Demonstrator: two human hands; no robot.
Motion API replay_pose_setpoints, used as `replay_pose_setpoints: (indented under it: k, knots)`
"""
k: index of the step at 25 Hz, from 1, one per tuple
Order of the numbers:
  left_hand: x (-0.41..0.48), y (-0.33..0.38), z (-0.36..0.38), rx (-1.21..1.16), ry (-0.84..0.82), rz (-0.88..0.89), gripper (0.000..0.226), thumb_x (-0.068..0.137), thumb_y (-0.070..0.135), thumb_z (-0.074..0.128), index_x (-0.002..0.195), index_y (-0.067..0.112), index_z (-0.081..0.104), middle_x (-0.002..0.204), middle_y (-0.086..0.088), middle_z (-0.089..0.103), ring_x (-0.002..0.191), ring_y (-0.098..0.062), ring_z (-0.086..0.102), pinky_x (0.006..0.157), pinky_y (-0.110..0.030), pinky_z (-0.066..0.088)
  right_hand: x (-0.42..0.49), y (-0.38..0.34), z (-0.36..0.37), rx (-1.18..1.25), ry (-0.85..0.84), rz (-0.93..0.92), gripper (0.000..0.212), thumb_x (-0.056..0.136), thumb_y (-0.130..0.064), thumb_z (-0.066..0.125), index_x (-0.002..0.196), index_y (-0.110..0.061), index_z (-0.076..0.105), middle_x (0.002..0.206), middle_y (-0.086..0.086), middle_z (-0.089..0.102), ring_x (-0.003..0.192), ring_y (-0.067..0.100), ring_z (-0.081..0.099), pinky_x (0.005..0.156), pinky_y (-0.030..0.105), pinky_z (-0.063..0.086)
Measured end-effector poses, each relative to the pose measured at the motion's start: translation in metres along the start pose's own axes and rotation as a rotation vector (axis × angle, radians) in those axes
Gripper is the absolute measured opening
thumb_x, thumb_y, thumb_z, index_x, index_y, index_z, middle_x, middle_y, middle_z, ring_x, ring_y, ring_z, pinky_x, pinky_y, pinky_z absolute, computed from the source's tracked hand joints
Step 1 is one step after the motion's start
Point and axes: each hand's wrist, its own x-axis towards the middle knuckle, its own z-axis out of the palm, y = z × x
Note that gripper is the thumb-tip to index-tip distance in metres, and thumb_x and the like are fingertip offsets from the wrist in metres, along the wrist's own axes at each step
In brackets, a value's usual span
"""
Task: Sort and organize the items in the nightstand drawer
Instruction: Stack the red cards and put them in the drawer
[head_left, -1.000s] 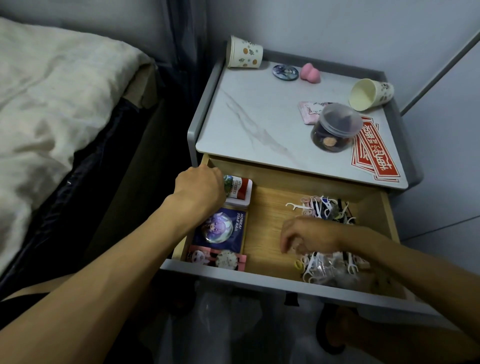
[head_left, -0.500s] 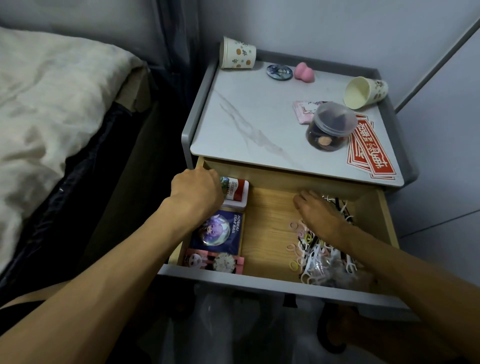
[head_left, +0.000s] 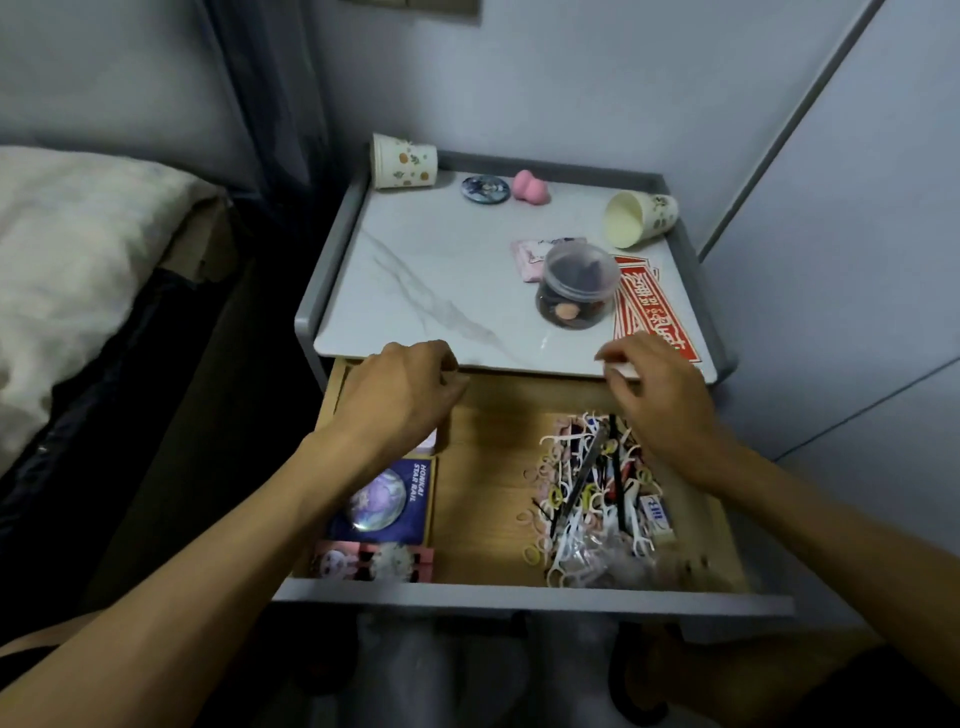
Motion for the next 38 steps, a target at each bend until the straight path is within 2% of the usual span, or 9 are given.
replay_pose_setpoints:
  k: [5,11,16,18,20,24,30,33,38]
  knots:
    - [0.016,0.040,0.000,-0.315,-0.023,0.229,0.052,0.091,0.035,0.064,0.139,0.029,0.045,0.136,-0.004,0.055,0.113,-0.020,0.059,0.092,-0.033,0.048,0.049,0.046,-0.001,-0.116,-0.218,0.414,0.078,0.092,-0.053,0.057,0.154,-0.027,0.017,0.160,0.011,0.017,0.146,0.034,0.017,0.117,0.048,0.019]
    - [0.090,0.095,0.026,0.260,0.091,0.525,0.062,0.095,0.045,0.054,0.150,0.036,0.029,0.161,-0.010,0.014,0.146,-0.033,0.018,0.116,-0.045,0.027,0.077,0.072,0.020,-0.229,-0.394,0.331,0.064,0.098,-0.063,0.030,0.153,-0.042,0.008,0.165,0.005,-0.002,0.150,0.037,-0.007,0.119,0.053,-0.001]
    - [0.072,0.090,0.037,0.099,0.214,0.561,0.048,0.090,0.028,0.063,0.136,0.023,0.052,0.151,-0.010,0.039,0.139,-0.030,0.034,0.110,-0.042,0.038,0.033,0.048,0.001,-0.226,-0.385,0.273,0.065,0.098,-0.061,0.033,0.154,-0.038,0.009,0.165,0.006,0.000,0.151,0.033,-0.004,0.121,0.050,0.004]
    - [0.046,0.085,0.039,-0.126,0.231,0.436,0.032,0.089,0.023,0.064,0.121,0.021,0.063,0.133,-0.003,0.057,0.124,-0.022,0.049,0.096,-0.030,0.044,0.011,0.031,-0.002,-0.234,-0.444,0.266,0.083,0.089,-0.071,0.040,0.154,-0.037,0.003,0.164,0.007,-0.007,0.150,0.035,-0.009,0.119,0.053,0.001]
    - [0.022,0.082,0.044,-0.497,0.008,0.143,0.015,0.090,0.020,0.064,0.104,0.020,0.068,0.110,0.003,0.066,0.103,-0.017,0.061,0.080,-0.022,0.045,-0.005,0.019,-0.005,-0.294,-0.500,0.232,0.101,0.080,-0.076,0.051,0.155,-0.033,-0.002,0.164,0.010,-0.009,0.149,0.038,-0.011,0.119,0.053,0.001]
    - [0.009,0.080,0.055,-1.277,-0.475,-0.391,0.026,0.092,0.031,0.063,0.107,0.009,0.068,0.111,-0.017,0.071,0.104,-0.032,0.067,0.093,-0.041,0.054,-0.021,0.003,-0.016,-0.360,-0.450,0.167,0.087,0.091,-0.032,0.065,0.156,-0.029,0.007,0.163,0.014,0.007,0.149,0.041,0.007,0.120,0.055,0.018]
    - [0.000,0.095,0.055,-1.800,-0.808,-0.362,0.053,0.100,0.045,0.043,0.137,0.007,0.054,0.130,-0.018,0.061,0.117,-0.033,0.061,0.092,-0.044,0.053,-0.041,-0.060,-0.026,-0.145,-0.445,0.068,0.079,0.095,-0.012,0.054,0.156,-0.029,0.006,0.164,0.002,0.006,0.151,0.024,0.007,0.122,0.047,0.019]
    - [-0.004,0.090,0.049,-1.926,-0.762,-0.422,0.052,0.100,0.035,0.044,0.141,0.003,0.048,0.139,-0.019,0.054,0.130,-0.033,0.050,0.103,-0.047,0.044,-0.036,-0.070,-0.023,-0.116,-0.415,0.019,0.078,0.095,-0.025,0.057,0.155,-0.028,0.007,0.162,0.000,0.017,0.149,0.019,0.014,0.123,0.040,0.015]
    - [-0.003,0.088,0.055,-1.869,-0.659,-0.566,0.047,0.097,0.036,0.054,0.131,0.004,0.059,0.126,-0.018,0.064,0.114,-0.032,0.063,0.099,-0.046,0.049,-0.031,-0.061,-0.022,0.184,-0.460,0.121,0.093,0.082,-0.052,0.068,0.151,-0.038,0.008,0.154,-0.011,0.030,0.140,0.008,0.030,0.118,0.042,0.030]
